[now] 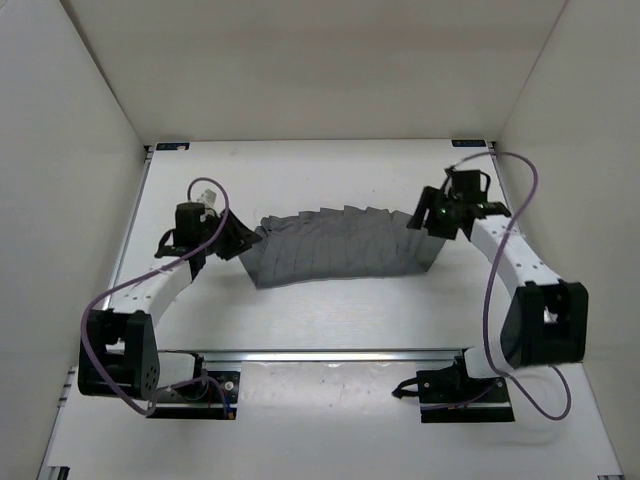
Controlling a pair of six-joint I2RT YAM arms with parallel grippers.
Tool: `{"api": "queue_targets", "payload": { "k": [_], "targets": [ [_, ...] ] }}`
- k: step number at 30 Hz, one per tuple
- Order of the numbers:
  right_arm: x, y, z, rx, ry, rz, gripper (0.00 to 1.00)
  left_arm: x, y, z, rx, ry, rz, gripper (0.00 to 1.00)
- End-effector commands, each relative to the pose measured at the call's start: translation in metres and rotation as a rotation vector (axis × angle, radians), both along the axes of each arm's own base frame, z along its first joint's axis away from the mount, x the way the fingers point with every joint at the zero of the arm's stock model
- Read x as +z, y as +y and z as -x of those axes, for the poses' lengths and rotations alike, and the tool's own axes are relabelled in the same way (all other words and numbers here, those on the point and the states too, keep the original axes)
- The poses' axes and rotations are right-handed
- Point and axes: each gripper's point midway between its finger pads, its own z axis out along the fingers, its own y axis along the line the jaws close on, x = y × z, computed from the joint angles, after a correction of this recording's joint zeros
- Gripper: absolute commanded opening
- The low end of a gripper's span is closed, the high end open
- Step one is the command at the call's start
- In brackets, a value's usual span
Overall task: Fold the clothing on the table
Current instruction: Fold the skirt
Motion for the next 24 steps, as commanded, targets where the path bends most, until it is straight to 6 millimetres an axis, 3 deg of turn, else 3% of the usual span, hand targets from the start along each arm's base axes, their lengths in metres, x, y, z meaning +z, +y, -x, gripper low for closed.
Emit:
{"api": "queue_targets", "payload": {
  "k": [1,2,3,5,8,15,18,22,23,24],
  "targets": [
    [-0.022,-0.025,0.033,-0.141,0.037,-0.036,0.58,-0.038,-0.008,0.041,-0.030,0.089,-0.057,0.54],
    [-0.037,-0.031,0.044,-0.180,0.064,-0.048,0.57,-0.047,-0.010,0.051,-0.028,0.110,-0.049,0.54],
    [-0.031,-0.029,0.048,-0.186,0.036,-0.089,0.57,-0.056,-0.009,0.056,-0.020,0.120,-0.053,0.55],
    [-0.050,-0.027,0.070,-0.198,0.064,-0.133,0.58,-0.064,-0.013,0.063,-0.029,0.132,-0.051,0.56],
    [-0.070,-0.031,0.080,-0.253,0.084,-0.199,0.57,-0.076,-0.011,0.070,-0.014,0.144,-0.054,0.56],
    [-0.095,-0.018,0.060,-0.223,0.068,-0.249,0.60,-0.086,-0.005,0.074,0.015,0.150,-0.068,0.57],
    [-0.093,-0.004,0.049,-0.171,0.044,-0.298,0.66,-0.090,0.001,0.078,0.032,0.158,-0.078,0.57],
    [-0.094,0.003,0.045,-0.139,0.055,-0.300,0.41,-0.086,0.007,0.076,0.048,0.150,-0.099,0.57],
    [-0.091,0.006,0.045,-0.127,0.046,-0.301,0.30,-0.087,0.009,0.075,0.057,0.149,-0.110,0.57],
    [-0.092,0.006,0.048,-0.125,0.052,-0.307,0.11,-0.089,0.011,0.076,0.060,0.154,-0.116,0.57]
  ]
}}
